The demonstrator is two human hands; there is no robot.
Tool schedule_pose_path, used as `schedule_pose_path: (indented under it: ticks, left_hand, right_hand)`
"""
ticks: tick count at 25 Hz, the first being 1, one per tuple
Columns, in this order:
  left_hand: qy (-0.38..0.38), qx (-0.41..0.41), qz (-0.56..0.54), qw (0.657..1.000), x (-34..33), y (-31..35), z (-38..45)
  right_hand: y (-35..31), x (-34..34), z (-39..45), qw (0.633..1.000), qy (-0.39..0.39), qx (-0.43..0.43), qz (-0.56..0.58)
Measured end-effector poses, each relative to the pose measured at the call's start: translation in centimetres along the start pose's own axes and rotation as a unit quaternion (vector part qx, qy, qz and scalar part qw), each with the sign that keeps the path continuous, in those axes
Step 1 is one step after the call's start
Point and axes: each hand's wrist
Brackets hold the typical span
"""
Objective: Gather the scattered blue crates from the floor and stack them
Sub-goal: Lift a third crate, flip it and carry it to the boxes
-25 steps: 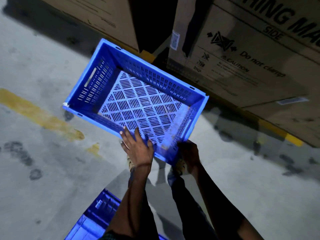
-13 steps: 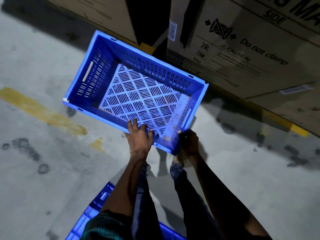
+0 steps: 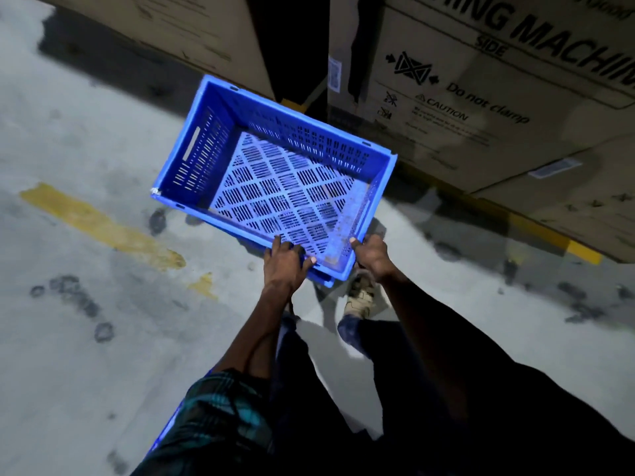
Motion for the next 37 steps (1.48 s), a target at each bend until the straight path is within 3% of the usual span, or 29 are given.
schedule_pose_path:
  ticks: [6,12,19,29,33,37]
  left_hand:
    - [-0.007,-0.017,0.031,0.999,0.5,-2.2,-2.0]
    - [-0.044,-0.039,0.058,0.997,0.8,-3.1,-1.9]
    - [0.024,-0.026,0.126,0.991,3.0,-9.4,0.2]
    - [-0.016,-0.010,0.121,0.992,3.3,-8.6,0.5]
    - [-0.044,-0.015,0.044,0.998,4.2,-8.6,-0.9]
    - [-0.050,-0.038,-0.079,0.995,8.2,-7.8,-3.4]
  right_hand:
    - [2.6,-2.7,-2.0,0.999,-0.023,-0.036,-0.001]
    - [1.7,-3.1,-2.6,0.999,-0.026,-0.015,-0.045]
    - [2.2,-4.5,-0.1,0.994,0.015,-0.021,-0.106]
    - [2.3,-5.3,0.7,0.991,0.044,-0.069,-0.108]
    - [4.5,-4.7,2.2,0.990,0.006,-0.088,-0.111]
    - [-1.9,-2.5,-7.9,0.991,0.041,-0.061,-0.112]
Point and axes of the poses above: each hand's wrist, its own z-axis towards the middle knuckle, its own x-axis out of the back of the hand, y = z × x, and after that the axes turned 2 degrees about -x, right-handed
